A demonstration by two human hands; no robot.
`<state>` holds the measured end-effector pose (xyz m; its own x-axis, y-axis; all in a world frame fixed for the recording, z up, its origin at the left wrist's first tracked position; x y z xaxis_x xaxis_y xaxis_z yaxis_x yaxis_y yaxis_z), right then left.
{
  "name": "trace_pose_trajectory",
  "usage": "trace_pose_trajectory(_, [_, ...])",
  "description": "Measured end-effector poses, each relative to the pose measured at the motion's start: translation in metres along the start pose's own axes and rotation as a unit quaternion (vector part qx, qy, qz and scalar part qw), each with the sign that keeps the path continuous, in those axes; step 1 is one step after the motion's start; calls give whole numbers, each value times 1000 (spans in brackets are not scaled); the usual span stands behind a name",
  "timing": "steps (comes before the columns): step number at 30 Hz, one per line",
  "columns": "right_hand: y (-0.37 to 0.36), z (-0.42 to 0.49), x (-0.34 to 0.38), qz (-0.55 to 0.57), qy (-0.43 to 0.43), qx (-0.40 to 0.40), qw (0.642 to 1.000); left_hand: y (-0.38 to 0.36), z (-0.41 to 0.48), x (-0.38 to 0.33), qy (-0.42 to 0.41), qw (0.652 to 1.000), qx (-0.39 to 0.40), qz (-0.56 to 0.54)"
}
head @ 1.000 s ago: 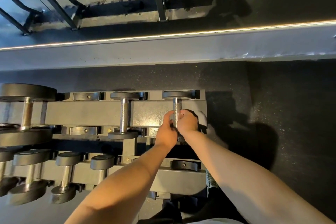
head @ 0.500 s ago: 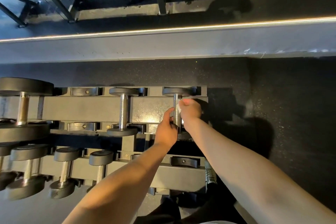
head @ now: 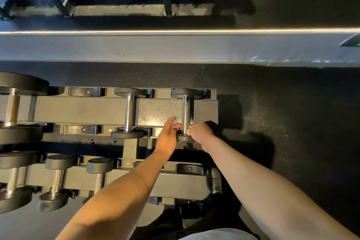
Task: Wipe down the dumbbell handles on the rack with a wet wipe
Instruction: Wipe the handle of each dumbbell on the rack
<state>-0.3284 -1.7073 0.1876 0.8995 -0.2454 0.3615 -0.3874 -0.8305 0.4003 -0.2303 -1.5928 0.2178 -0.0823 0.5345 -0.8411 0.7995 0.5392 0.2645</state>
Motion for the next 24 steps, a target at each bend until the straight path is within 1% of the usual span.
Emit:
trace_pose_trajectory(4, [0, -4, 4, -31, -15, -60, 998, 0, -9, -2, -5, 1000, 18, 5])
trace_pose_trajectory(8, [-11, -6, 12, -49, -42, -47, 997, 0, -12, -5, -19, 999, 37, 31])
trace_pose_trajectory(11, [-13, 0, 21, -94, -52, -58, 993, 2, -17, -3, -20, 999, 43, 14])
trace_pose_trajectory(13, [-8, -3, 29, -141, -44, -68, 987, 4, -19, -1, -18, 999, 44, 10])
trace_pose_trajectory(17, [8, -38, 37, -194, -26, -168, 966, 11, -22, -3, -40, 995, 84, 43])
trace_pose_trajectory(19, [9, -51, 37, -233, -33, -197, 952, 15, -24, -3, -48, 993, 98, 50])
trace_pose_trajectory(21, [8, -63, 42, -219, -23, -219, 950, 19, -25, -2, -62, 991, 107, 54])
trace_pose_trajectory(23, [0, -69, 47, -161, -2, -230, 960, 23, -27, -4, -80, 988, 123, 43])
trace_pose_trajectory(24, [-8, -72, 50, -125, 11, -221, 967, 27, -28, -6, -87, 987, 130, 38])
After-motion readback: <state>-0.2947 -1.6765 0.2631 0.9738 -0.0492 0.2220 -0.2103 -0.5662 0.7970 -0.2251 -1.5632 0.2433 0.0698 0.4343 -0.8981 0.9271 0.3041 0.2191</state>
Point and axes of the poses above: each hand's wrist, its own z-axis towards the middle knuckle, its own y-axis out of the back of the hand, x = y × z, the point moved 6 cm from there along z, towards the middle knuckle, and after that the axes turned 9 degrees about -y, right-handed, at the moved point
